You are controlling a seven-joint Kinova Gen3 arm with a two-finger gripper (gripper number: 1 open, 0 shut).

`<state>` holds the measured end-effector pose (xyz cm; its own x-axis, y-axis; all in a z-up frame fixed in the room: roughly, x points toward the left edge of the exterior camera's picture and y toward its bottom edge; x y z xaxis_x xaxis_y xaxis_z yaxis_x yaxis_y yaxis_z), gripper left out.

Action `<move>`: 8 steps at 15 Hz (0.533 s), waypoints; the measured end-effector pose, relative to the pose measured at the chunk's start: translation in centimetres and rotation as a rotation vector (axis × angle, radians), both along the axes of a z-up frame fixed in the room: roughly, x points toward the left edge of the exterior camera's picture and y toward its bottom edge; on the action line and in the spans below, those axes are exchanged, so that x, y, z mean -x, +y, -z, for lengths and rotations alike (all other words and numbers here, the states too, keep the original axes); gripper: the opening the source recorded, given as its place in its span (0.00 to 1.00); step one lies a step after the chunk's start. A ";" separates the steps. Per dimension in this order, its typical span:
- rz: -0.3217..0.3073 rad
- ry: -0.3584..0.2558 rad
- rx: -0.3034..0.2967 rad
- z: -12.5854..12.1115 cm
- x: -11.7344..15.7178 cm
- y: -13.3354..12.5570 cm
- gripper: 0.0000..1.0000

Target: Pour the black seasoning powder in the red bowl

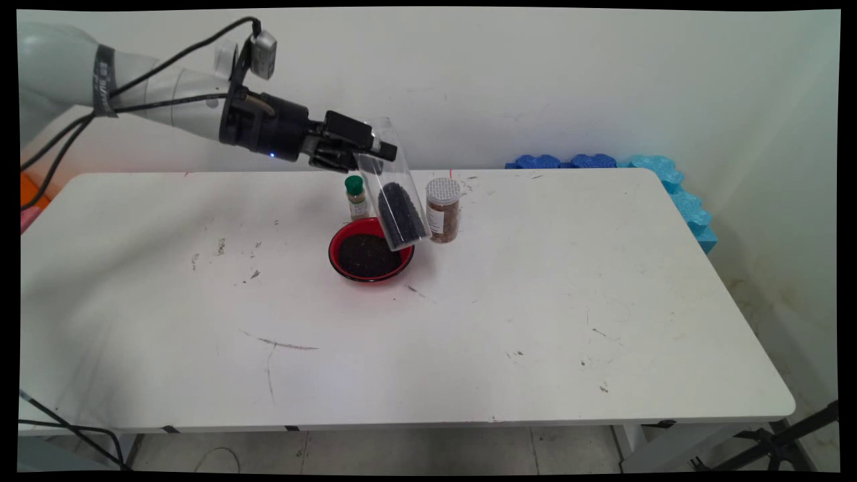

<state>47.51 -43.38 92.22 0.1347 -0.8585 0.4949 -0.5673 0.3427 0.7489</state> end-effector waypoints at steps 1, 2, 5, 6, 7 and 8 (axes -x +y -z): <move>0.002 -0.014 0.016 -0.5 0.0 0.0 0.00; 0.006 -0.029 0.037 -1.0 0.1 0.0 0.00; 0.022 -0.059 0.089 -2.6 0.4 0.2 0.00; 0.031 -0.068 0.108 -3.1 0.6 0.3 0.00; 0.045 -0.078 0.130 -3.8 0.8 0.5 0.00; 0.064 -0.088 0.156 -4.5 1.0 0.8 0.00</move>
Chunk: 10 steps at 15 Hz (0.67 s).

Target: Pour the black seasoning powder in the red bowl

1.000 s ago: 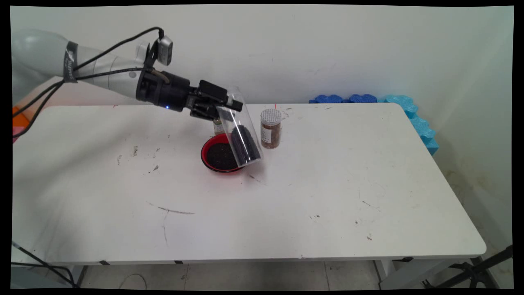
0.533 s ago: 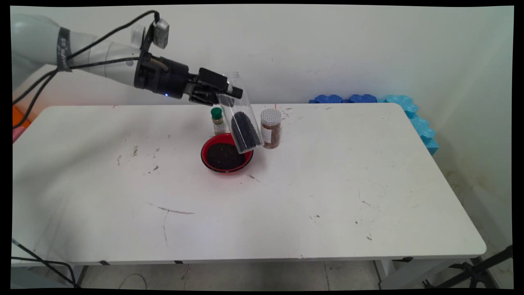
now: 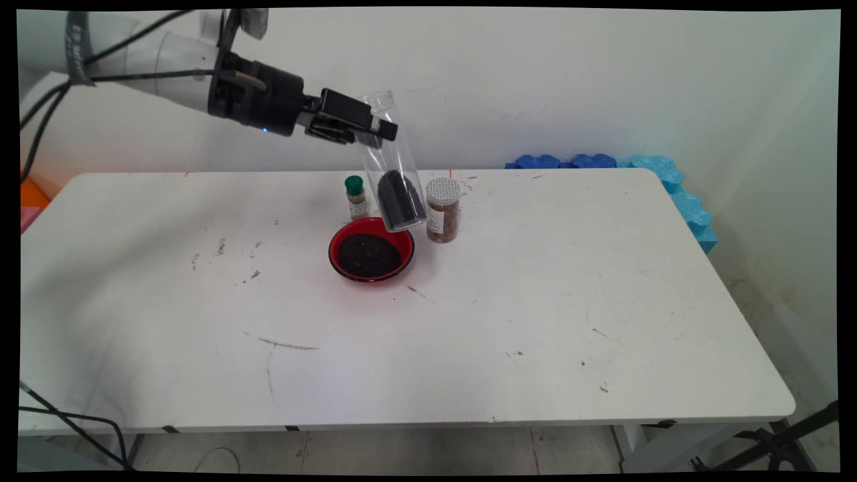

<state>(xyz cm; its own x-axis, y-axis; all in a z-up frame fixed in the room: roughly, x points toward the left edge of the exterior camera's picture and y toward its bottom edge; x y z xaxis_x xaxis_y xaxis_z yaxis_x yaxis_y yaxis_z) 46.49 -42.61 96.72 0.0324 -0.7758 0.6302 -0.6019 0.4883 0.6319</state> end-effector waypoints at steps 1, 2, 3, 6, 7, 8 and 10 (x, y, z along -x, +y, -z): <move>0.017 -0.008 0.022 -0.6 0.2 0.2 0.00; 0.036 -0.017 0.047 -1.3 0.5 0.5 0.00; 0.057 -0.025 0.073 -2.0 0.7 0.8 0.00; 0.131 -0.058 0.165 -3.9 1.5 1.6 0.00; 0.154 -0.071 0.195 -4.4 1.7 1.9 0.00; 0.169 -0.081 0.216 -4.7 1.8 2.1 0.00; 0.215 -0.113 0.278 -5.5 2.2 2.6 0.00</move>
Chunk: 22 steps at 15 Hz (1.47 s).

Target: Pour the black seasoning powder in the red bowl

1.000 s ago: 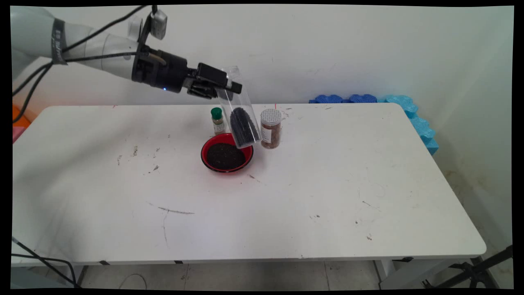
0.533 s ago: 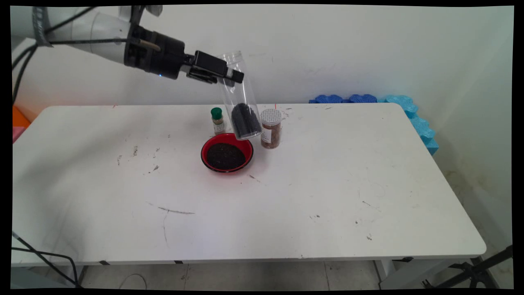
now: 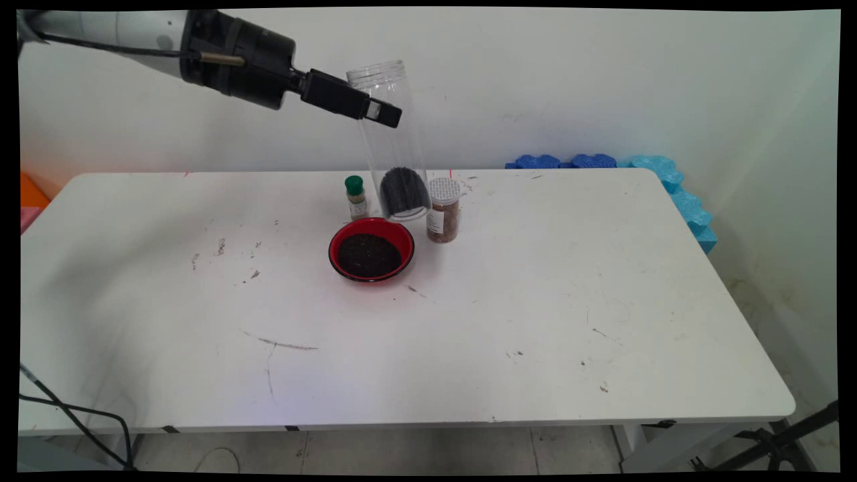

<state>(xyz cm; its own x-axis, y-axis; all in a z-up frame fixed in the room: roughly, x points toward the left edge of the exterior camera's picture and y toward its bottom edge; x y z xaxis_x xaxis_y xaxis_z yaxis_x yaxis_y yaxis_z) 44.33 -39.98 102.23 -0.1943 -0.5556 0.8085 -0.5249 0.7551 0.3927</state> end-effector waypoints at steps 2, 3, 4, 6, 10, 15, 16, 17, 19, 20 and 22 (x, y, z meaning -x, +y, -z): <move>0.033 -0.020 0.041 -0.5 0.3 0.4 0.00; 0.055 -0.033 0.067 -0.8 0.4 0.7 0.00; 0.072 -0.044 0.087 -0.9 0.6 1.0 0.00; 0.100 -0.059 0.120 -1.2 0.8 1.4 0.00; 0.149 -0.092 0.188 -1.7 1.3 2.2 0.00; 0.223 -0.142 0.292 -2.1 2.0 3.1 0.00; 0.236 -0.150 0.308 -2.2 2.1 3.3 0.00; 0.247 -0.157 0.322 -2.3 2.2 3.5 0.00; 0.263 -0.166 0.339 -2.5 2.4 3.9 0.00; 0.271 -0.168 0.345 -2.7 2.5 4.2 0.00; 0.282 -0.169 0.352 -3.0 2.6 4.8 0.00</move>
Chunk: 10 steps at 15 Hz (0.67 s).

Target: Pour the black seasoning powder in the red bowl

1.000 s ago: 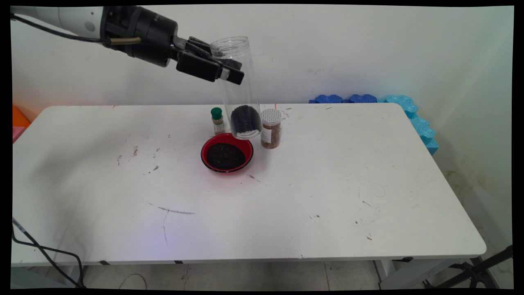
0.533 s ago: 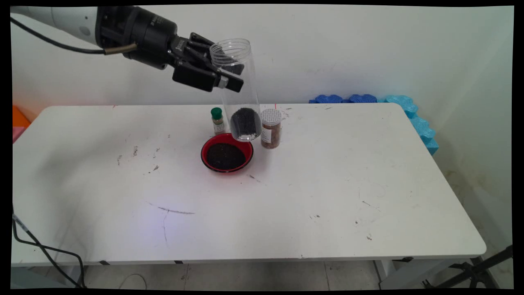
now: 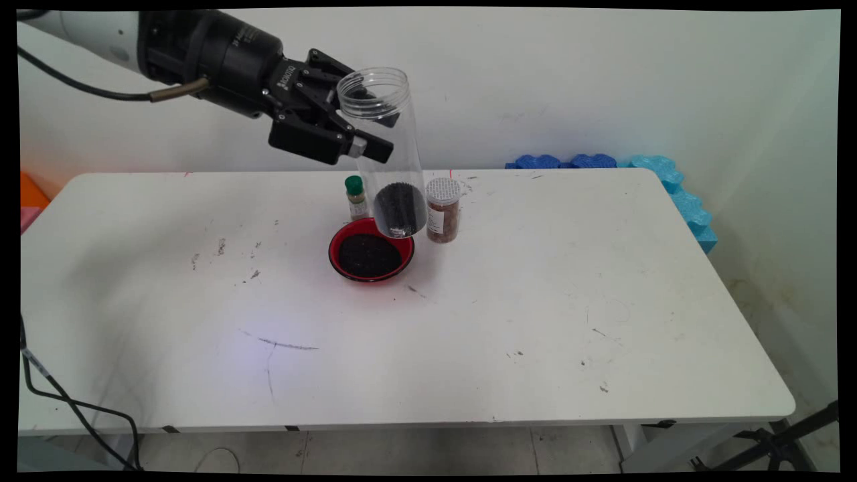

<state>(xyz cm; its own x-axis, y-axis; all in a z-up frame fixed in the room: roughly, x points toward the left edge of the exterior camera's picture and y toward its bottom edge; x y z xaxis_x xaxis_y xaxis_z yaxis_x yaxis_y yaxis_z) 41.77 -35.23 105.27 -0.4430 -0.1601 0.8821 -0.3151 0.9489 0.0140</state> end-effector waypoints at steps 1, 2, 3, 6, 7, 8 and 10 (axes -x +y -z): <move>0.005 0.000 0.002 -0.2 0.1 0.3 0.00; 0.009 0.000 0.004 -0.3 0.1 0.5 0.00; 0.013 -0.001 0.004 -0.3 0.2 0.8 0.00; 0.013 0.002 0.000 0.0 0.3 1.7 0.00; 0.009 0.005 -0.002 0.4 0.3 2.0 0.00; 0.005 0.006 -0.003 0.7 0.4 2.2 0.00; -0.003 0.006 -0.003 1.5 0.5 2.5 0.00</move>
